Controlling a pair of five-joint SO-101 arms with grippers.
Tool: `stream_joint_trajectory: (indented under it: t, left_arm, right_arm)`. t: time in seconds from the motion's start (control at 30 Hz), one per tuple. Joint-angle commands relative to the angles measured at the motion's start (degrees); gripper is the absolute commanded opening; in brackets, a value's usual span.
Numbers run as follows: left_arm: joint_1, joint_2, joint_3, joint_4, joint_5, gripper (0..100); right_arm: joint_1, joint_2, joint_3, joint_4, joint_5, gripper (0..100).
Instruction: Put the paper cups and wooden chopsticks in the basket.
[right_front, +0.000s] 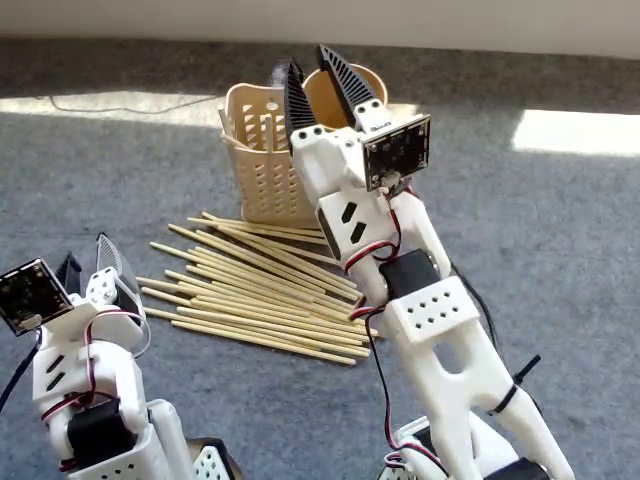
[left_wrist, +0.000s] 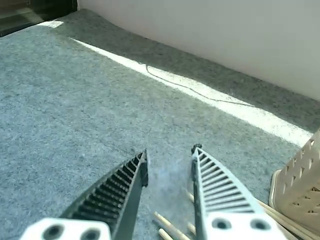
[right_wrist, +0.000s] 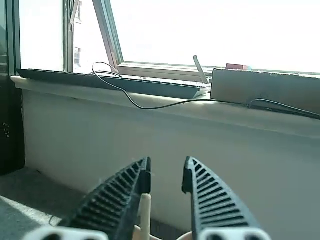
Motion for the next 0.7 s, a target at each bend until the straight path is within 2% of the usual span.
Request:
stream_joint_trajectory:
  t: [0.0,0.07,0.5,0.67]
  left_arm:
    - [-0.1,0.6,-0.5,-0.4,0.5,15]
    - [-0.1,0.6,-0.5,-0.4,0.5,15]
    - [0.1,0.6,-0.6,-0.4,0.6,15]
    - [4.0,0.6,-0.4,-0.4,0.4,15]
  right_arm:
    - [0.7,-7.0,0.3,5.5,-0.2,5.8]
    - [0.7,-9.7,2.9,8.2,-0.1,0.4]
    - [0.7,-33.1,38.0,9.9,-0.4,0.5]
    - [0.6,-43.2,49.3,9.8,-0.4,0.5]
